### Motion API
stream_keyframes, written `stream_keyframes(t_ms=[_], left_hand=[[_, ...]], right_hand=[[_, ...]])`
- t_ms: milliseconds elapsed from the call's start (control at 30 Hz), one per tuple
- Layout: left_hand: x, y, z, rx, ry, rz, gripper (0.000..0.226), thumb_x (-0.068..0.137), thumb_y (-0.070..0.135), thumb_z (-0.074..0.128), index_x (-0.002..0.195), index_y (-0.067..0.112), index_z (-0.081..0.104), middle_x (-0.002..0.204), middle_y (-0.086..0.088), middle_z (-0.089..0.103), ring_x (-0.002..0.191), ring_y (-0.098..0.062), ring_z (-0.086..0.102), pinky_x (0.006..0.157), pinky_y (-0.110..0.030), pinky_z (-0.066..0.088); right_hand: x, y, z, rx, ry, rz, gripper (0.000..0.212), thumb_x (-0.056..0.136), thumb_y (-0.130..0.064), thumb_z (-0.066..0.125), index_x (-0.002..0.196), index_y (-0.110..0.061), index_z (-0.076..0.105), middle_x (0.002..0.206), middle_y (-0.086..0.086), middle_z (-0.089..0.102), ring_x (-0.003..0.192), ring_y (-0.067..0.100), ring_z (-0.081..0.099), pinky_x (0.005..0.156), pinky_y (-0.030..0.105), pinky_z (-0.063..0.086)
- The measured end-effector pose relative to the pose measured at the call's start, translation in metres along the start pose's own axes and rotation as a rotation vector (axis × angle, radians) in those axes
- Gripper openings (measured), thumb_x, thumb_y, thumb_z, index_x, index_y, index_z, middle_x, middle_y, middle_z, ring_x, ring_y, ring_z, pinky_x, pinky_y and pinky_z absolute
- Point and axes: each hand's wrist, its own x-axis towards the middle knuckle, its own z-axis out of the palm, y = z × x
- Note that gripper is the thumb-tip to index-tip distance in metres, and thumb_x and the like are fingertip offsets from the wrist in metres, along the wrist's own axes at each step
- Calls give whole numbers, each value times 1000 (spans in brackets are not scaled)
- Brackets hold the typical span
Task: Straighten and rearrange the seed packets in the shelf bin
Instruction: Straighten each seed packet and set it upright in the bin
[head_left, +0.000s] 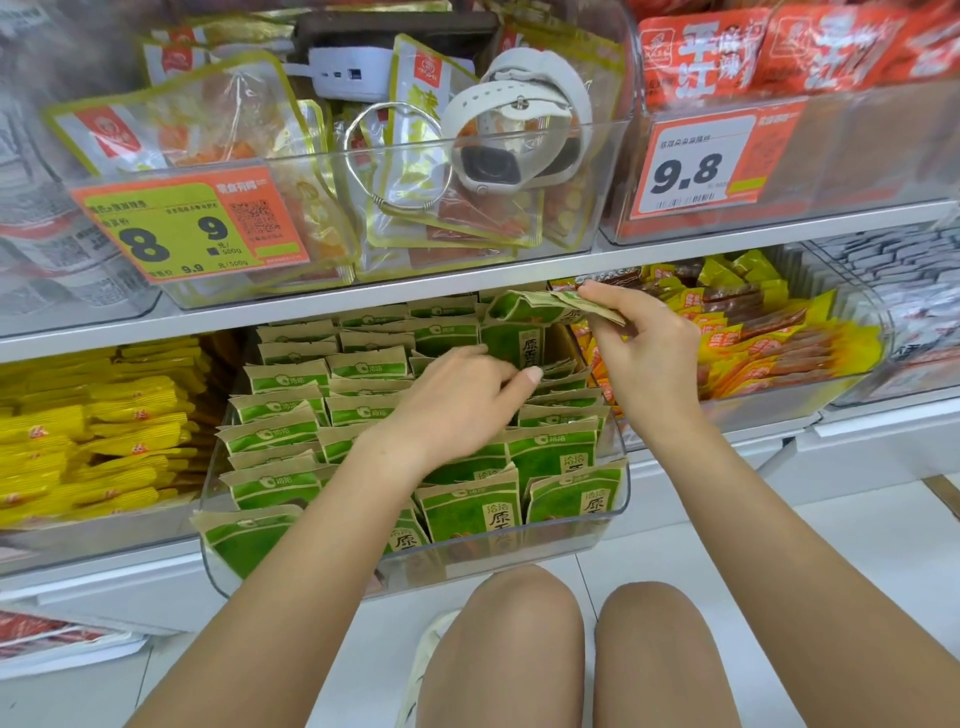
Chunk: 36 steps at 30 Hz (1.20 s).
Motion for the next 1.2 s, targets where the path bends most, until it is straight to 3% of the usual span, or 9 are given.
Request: stream_keyframes(t_ms=[67, 167, 367, 533, 633, 767, 967, 1100, 1200], left_hand=[[-5, 3, -1, 7, -17, 19, 53, 104, 48, 27, 129, 18, 63, 140, -6, 57, 146, -21, 28, 119, -39, 19], [-11, 1, -4, -22, 16, 16, 49, 105, 44, 32, 140, 17, 53, 147, -3, 50, 149, -20, 22, 120, -39, 17], [-29, -3, -13, -134, 167, -26, 43, 103, 41, 42, 138, 19, 55, 142, 0, 54, 143, -18, 34, 114, -36, 28], [-46, -1, -23, -372, 369, -24, 48, 98, 36, 56, 143, 25, 47, 142, 7, 53, 129, -8, 48, 108, -28, 36], [-51, 6, -30, -549, 397, 45, 57, 91, 38, 65, 144, 32, 43, 143, 14, 50, 127, -1, 47, 108, -26, 36], [-59, 23, -30, -637, 418, 156, 29, 93, 31, 66, 120, 39, 59, 116, 25, 65, 111, 6, 57, 99, -22, 44], [-83, 35, -17, -1008, 358, 107, 16, 90, 25, 65, 105, 28, 66, 97, 8, 75, 92, -6, 70, 72, -19, 53], [-97, 37, -1, -1208, 294, -36, 28, 86, 33, 62, 111, 19, 67, 99, 2, 76, 92, -13, 72, 74, -35, 61], [-106, 35, 8, -1269, 288, -74, 30, 85, 34, 61, 111, 19, 68, 98, 4, 77, 91, -13, 73, 71, -32, 58]], right_hand=[[1, -2, 0, -8, -25, 18, 22, 87, -9, 66, 107, -13, 74, 105, 1, 73, 98, 12, 67, 88, 26, 51], [-1, -5, -4, 2, -54, 45, 24, 87, -8, 65, 108, -16, 74, 107, -1, 73, 100, 11, 66, 91, 29, 51], [-5, -17, -26, 67, 7, 26, 24, 87, -8, 62, 108, -15, 73, 102, -11, 66, 97, 3, 63, 87, 13, 47], [-5, -36, -49, 117, 65, -42, 24, 88, -10, 60, 106, -17, 73, 97, -7, 70, 88, 10, 66, 81, 22, 51], [0, -52, -58, 214, 74, -41, 19, 88, -8, 64, 102, -19, 71, 91, -7, 70, 83, 1, 64, 78, 20, 50], [3, -76, -66, 392, 15, 19, 18, 89, -8, 63, 98, -24, 69, 78, -22, 67, 73, -4, 59, 69, 15, 47], [-9, -88, -72, 649, -118, 319, 11, 91, -11, 62, 97, -18, 68, 80, -9, 73, 77, 7, 66, 70, 25, 55], [-37, -87, -70, 698, -300, 600, 17, 87, -32, 60, 93, -20, 71, 83, -5, 74, 74, 11, 66, 63, 27, 54], [-60, -90, -69, 801, -364, 715, 28, 76, -37, 59, 93, -18, 71, 80, -3, 74, 66, 8, 67, 55, 21, 52]])
